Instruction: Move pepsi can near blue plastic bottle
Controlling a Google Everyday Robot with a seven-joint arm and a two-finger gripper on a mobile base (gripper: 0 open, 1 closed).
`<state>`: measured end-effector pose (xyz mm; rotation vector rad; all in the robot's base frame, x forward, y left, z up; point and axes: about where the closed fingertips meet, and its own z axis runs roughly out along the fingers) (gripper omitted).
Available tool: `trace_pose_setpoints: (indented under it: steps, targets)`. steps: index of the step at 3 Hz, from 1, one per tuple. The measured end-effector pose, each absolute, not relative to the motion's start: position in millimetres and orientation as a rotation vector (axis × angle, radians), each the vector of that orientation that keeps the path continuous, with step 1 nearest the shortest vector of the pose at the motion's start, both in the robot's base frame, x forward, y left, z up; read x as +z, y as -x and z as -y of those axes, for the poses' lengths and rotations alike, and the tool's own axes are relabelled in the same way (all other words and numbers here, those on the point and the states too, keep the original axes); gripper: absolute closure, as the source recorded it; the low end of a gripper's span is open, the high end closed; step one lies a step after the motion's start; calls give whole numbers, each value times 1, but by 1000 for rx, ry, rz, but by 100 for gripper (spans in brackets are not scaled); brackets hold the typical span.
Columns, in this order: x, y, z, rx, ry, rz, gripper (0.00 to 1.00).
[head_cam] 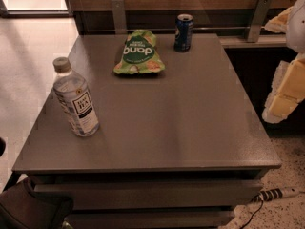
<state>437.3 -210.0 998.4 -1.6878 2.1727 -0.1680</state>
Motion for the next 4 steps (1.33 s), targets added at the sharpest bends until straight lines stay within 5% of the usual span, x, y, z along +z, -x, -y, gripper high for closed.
trace_pose_setpoints:
  steps: [2, 4]
  targets:
    - [1000, -461, 220, -181, 1613, -2157, 0]
    - [960, -545, 249, 41, 1144, -2141, 0]
